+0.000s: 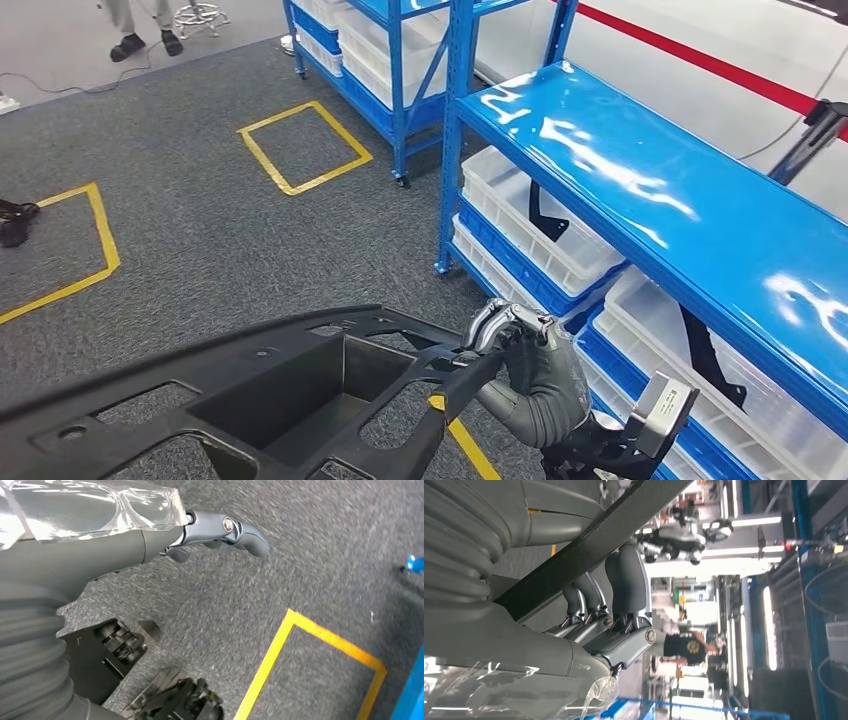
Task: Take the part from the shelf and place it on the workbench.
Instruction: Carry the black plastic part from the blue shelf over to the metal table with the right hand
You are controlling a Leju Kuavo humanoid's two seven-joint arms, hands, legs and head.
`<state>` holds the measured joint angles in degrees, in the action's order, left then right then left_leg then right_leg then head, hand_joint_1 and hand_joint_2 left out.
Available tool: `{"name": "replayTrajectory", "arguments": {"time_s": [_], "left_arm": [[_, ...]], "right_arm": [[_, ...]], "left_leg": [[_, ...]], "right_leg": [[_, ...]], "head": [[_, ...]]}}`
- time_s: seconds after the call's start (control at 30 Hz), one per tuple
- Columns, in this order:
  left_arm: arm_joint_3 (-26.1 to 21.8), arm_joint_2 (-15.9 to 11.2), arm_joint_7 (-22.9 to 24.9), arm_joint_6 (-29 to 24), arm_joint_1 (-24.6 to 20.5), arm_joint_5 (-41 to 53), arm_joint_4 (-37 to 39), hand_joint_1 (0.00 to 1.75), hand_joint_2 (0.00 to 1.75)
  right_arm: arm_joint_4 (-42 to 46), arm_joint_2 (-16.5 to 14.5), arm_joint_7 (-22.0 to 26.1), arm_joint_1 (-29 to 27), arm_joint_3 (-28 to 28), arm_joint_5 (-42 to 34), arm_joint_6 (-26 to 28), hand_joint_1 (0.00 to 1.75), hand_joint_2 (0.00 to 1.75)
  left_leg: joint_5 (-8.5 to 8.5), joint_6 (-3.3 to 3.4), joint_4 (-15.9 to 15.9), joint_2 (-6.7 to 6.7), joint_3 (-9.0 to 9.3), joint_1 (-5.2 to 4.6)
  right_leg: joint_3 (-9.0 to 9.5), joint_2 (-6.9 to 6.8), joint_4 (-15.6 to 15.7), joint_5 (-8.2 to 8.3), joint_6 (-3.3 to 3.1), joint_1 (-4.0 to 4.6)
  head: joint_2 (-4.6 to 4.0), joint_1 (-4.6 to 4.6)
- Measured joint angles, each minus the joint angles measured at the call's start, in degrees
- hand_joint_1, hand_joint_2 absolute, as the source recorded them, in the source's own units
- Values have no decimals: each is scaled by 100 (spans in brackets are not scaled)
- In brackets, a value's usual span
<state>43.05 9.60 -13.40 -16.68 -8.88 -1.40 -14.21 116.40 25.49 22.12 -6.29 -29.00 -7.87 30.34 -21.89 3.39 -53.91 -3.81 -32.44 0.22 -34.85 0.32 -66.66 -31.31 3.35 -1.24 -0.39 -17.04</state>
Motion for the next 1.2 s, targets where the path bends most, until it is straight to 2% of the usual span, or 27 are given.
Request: {"name": "replayTrajectory", "arguments": {"time_s": [0.07, 0.13, 0.2, 0.23, 0.27, 0.33, 0.4, 0.43, 0.47, 0.5, 0.57, 0.6, 0.63, 0.7, 0.73, 0.8, 0.83, 0.87, 0.9, 0.93, 0.97, 1.0, 1.03, 1.07, 1.1, 1.13, 1.2], "left_arm": [[3, 1, 0, 4, -1, -2, 0, 0, 175], [7, 1, 0, 8, 6, -9, 0, 0, 175], [14, -2, 0, 11, 33, -20, 0, 0, 175], [19, -2, 0, 10, 47, -27, 0, 0, 175], [25, -3, -2, 9, 56, -36, 0, 0, 175], [33, -3, -14, 4, 57, -57, 0, 0, 175], [42, -3, -31, 0, 62, -77, 0, 0, 175], [48, -4, -35, -1, 68, -81, 0, 0, 175], [52, -4, -37, -1, 73, -85, 0, 0, 175], [57, -5, -38, -2, 76, -85, 0, 0, 175], [70, -5, -38, -4, 68, -84, 0, 0, 175], [77, -5, -40, -12, 60, -87, 0, 0, 175], [83, -7, -43, -29, 55, -100, 0, 0, 175], [86, -13, -76, -99, 61, -186, 0, 0, 175], [85, -16, -127, -149, 77, -273, 0, 0, 175], [74, -38, -312, -248, 101, -530, 0, 0, 175], [59, -58, -422, -279, 112, -673, 0, 0, 175], [38, -83, -522, -291, 122, -809, 0, 0, 175], [9, -111, -602, -281, 141, -922, 0, 0, 175], [-20, -140, -659, -264, 168, -1006, 0, 0, 175], [-43, -167, -693, -244, 199, -1063, 0, 0, 175], [-59, -191, -711, -229, 230, -1091, 0, 0, 175], [-65, -208, -716, -223, 256, -1096, 0, 0, 175], [-68, -225, -715, -223, 275, -1092, 1, 0, 175], [-69, -239, -711, -230, 291, -1086, 1, 0, 175], [-70, -251, -704, -239, 310, -1081, 2, 0, 175], [-72, -269, -683, -256, 354, -1078, 2, 0, 175]], "right_arm": [[1, 9, 1, -11, 0, 1, 0, 175, 175], [2, 17, 1, -23, 0, 1, 0, 175, 175], [5, 19, 3, -23, 0, 3, -2, 175, 175], [9, 20, 6, -22, 0, 6, -3, 175, 175], [16, 21, 7, -22, 0, 12, -5, 175, 175], [32, 22, 2, -24, 0, 21, -5, 175, 175], [38, 23, -8, -25, 0, 26, -4, 175, 175], [38, 23, -10, -25, 0, 26, -4, 175, 175], [39, 23, -11, -24, 0, 27, -5, 175, 175], [40, 23, -11, -23, 0, 28, -5, 175, 175], [48, 23, -14, -23, 0, 32, -5, 175, 175], [51, 24, -18, -22, 0, 34, -7, 175, 175], [54, 25, -26, -18, -1, 37, -18, 175, 175], [55, 21, -50, 39, -2, 37, -87, 175, 175], [50, 14, -71, 101, -5, 33, -158, 175, 175], [1, -42, -134, 304, -47, 34, -396, 175, 175], [-51, -91, -177, 427, -91, 46, -529, 175, 175], [-117, -152, -221, 552, -151, 70, -647, 175, 175], [-193, -219, -267, 677, -221, 104, -726, 175, 175], [-268, -292, -308, 781, -299, 142, -772, 175, 175], [-329, -358, -343, 867, -372, 179, -794, 175, 175], [-380, -418, -367, 941, -441, 210, -794, 175, 175], [-418, -463, -379, 990, -494, 231, -779, 175, 175], [-451, -494, -382, 1024, -535, 240, -757, 175, 175], [-480, -518, -381, 1047, -570, 243, -736, 175, 175], [-503, -538, -379, 1062, -599, 242, -719, 175, 175], [-533, -582, -366, 1093, -653, 239, -704, 175, 175]], "left_leg": [[-6, -29, -28, -152, -14, -3], [6, -88, -44, -271, -65, -14], [18, -150, -43, -366, -105, -9], [-23, -174, -97, -297, -132, -12], [-125, -200, -254, -160, -201, -16], [-499, -249, -959, 183, -508, -22], [-826, -280, -1762, 285, -868, -11], [-858, -280, -1920, 292, -931, -10], [-786, -269, -1826, 302, -869, -12], [-629, -242, -1484, 340, -679, -23], [-302, -150, -563, 576, -171, -86], [-206, -108, -235, 677, -2, -123], [-171, -78, -73, 736, 70, -155], [-147, -42, -12, 640, 61, -170], [-121, -19, 19, 578, 73, -151], [-64, 36, 86, 465, 108, -100], [-50, 50, 97, 419, 113, -82], [-45, 60, 99, 373, 110, -74], [-43, 62, 98, 321, 109, -70], [-44, 60, 96, 271, 111, -65], [-48, 53, 89, 219, 116, -56], [-58, 36, 71, 163, 120, -41], [-78, 4, 38, 107, 119, -23], [-103, -38, -11, 50, 103, -12], [-124, -82, -64, 2, 73, -6], [-136, -119, -104, -33, 39, -6], [-132, -166, -127, -68, -7, 1]], "right_leg": [[341, 276, 835, 388, -6, -33], [458, 448, 1167, 490, -29, -42], [447, 315, 1164, 500, -85, -31], [451, 241, 1168, 509, -121, -32], [456, 163, 1176, 517, -164, -30], [460, 12, 1182, 519, -226, -8], [460, -140, 1182, 511, -250, 20], [461, -213, 1181, 507, -255, 30], [465, -281, 1181, 504, -257, 39], [472, -349, 1182, 500, -258, 48], [490, -472, 1179, 484, -244, 73], [496, -527, 1176, 474, -230, 85], [501, -576, 1176, 465, -214, 93], [516, -677, 1192, 456, -171, 102], [523, -651, 1178, 431, -149, 95], [401, -410, 861, 210, -114, 80], [244, -239, 506, 19, -104, 63], [41, -132, 76, -176, -91, 57], [-149, -88, -308, -307, -74, 46], [-272, -74, -535, -341, -55, 29], [-284, -72, -520, -251, -32, 4], [-182, -70, -265, -57, -4, -28], [-1, -55, 156, 179, 36, -68], [178, -8, 557, 347, 77, -92], [302, 36, 848, 449, 81, -105], [356, 78, 993, 473, 68, -104], [340, 87, 1000, 452, -31, -76]], "head": [[-1, 1], [-1, -1], [-1, -4], [-1, -8], [-2, -15], [-2, -29], [-2, -33], [-2, -33], [-2, -33], [-2, -33], [-2, -34], [-2, -34], [-2, -33], [-2, -32], [-2, -30], [-2, -20], [-2, -14], [-2, -8], [-2, -3], [-2, -2], [-2, -1], [-2, 0], [-2, 1], [-3, 2], [-2, 3], [-2, 3], [-1, 3]]}}
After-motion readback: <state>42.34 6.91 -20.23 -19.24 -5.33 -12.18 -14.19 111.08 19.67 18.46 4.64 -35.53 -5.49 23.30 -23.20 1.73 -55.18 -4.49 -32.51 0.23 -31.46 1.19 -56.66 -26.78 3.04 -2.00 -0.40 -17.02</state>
